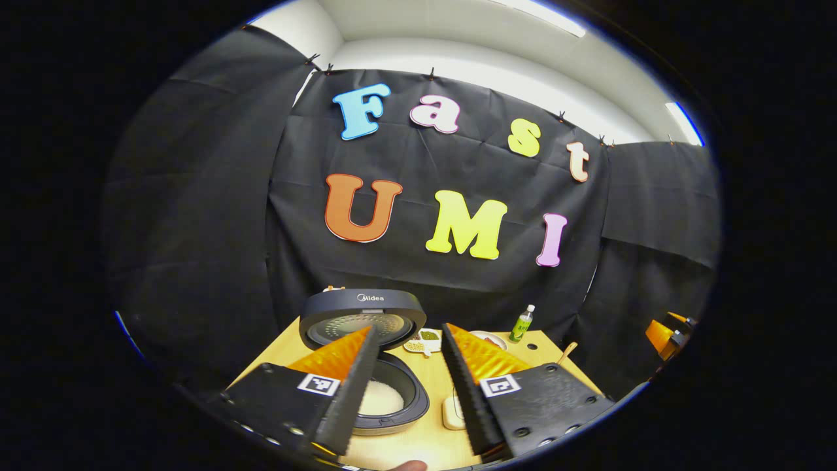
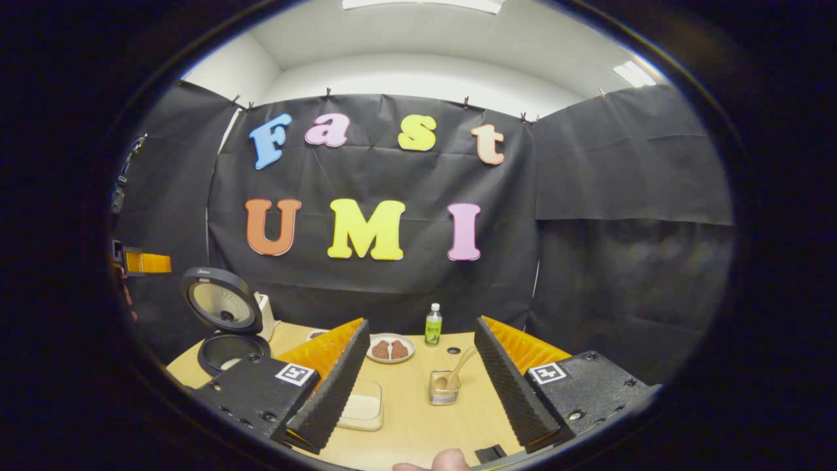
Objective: Close the left gripper, press the button to open the rice cooker; take a wooden spoon from the chopstick holder with the right hand, scoop a spoonful of rice and pour it into the rice cooker, then put the wooden spoon back into the chopstick holder.
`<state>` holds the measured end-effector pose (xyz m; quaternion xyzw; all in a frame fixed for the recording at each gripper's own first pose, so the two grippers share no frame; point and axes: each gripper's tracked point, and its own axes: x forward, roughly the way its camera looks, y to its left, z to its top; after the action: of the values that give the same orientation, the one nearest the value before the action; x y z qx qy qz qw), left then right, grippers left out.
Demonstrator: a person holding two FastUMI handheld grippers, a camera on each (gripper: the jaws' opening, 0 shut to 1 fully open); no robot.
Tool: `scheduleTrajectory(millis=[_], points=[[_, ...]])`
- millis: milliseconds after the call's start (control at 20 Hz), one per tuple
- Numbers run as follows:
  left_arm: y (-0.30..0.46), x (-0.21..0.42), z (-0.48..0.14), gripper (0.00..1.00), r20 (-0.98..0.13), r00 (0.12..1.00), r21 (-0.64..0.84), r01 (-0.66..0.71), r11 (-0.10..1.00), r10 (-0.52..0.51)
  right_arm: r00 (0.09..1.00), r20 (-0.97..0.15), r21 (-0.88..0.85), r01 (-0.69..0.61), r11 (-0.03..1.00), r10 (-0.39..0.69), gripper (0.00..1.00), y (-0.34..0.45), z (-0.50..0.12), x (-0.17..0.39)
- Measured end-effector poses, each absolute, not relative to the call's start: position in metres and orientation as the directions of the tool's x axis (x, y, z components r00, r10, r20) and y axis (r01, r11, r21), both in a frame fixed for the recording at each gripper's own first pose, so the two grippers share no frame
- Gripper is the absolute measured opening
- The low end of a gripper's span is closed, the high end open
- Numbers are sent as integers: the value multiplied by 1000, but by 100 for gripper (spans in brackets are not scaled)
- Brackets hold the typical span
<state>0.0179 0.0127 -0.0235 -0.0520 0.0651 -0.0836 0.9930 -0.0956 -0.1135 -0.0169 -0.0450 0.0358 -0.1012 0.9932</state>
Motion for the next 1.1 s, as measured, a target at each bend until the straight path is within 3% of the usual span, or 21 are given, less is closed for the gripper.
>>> scheduleTrajectory(millis=[100, 200, 500, 1100], points=[[12, 6, -22, 100, -100, 982, -81, 150, 985, -158, 977, -85, -78, 191, 978, -198, 100, -114, -25, -99], [4, -7, -18, 94, -81, 985, -92, 145, 985, -153, 974, -102, -66, 196, 978, -202, 100, -122, -31, -96], [-35, -20, -3, 94, -27, 985, -113, 168, 979, -172, 967, -137, -76, 206, 976, -215, 100, -162, -47, -71], [-111, 52, -4, 94, -55, 998, -112, 20, 994, -26, 925, -374, 16, 77, 997, -65, 100, -267, -174, 79]])
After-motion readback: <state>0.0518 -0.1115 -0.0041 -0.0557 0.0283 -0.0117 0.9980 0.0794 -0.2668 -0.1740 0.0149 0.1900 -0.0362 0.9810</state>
